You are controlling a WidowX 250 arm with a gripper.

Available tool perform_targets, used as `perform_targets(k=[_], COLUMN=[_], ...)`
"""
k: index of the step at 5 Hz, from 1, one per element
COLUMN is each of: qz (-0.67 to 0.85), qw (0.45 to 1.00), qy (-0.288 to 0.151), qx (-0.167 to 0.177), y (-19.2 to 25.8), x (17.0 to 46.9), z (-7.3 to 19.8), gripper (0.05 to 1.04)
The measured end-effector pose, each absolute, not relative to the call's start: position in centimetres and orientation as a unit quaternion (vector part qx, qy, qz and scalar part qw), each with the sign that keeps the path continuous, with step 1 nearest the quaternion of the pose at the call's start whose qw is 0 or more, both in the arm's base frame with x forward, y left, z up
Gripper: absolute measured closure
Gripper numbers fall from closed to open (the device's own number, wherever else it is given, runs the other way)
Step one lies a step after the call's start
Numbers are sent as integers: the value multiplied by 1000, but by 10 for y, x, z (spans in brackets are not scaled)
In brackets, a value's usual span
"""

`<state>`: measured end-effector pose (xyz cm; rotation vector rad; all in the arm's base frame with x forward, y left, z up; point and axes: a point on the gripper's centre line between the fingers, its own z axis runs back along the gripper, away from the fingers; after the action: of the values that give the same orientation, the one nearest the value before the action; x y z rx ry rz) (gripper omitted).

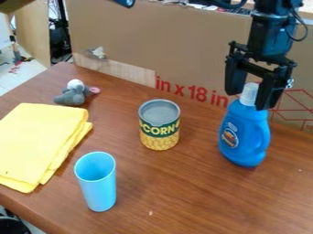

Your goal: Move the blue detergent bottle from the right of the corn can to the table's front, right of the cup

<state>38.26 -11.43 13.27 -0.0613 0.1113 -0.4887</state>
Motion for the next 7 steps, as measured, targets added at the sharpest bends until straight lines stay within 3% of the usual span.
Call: perform_targets(k=[1, 2, 3, 4, 5, 7], qz=[-237, -231, -234, -250, -256, -314], qw=[970, 971, 970, 964, 961, 945], qy=[52, 50, 46, 13, 3, 84], qx=[-31, -30, -45, -95, -102, -39], y=[-115, -115, -115, -100, -81, -86], x=[384, 385, 377, 357, 324, 247], z=[133, 132, 140, 178, 197, 175], gripper=[421, 617, 625, 625, 625, 625])
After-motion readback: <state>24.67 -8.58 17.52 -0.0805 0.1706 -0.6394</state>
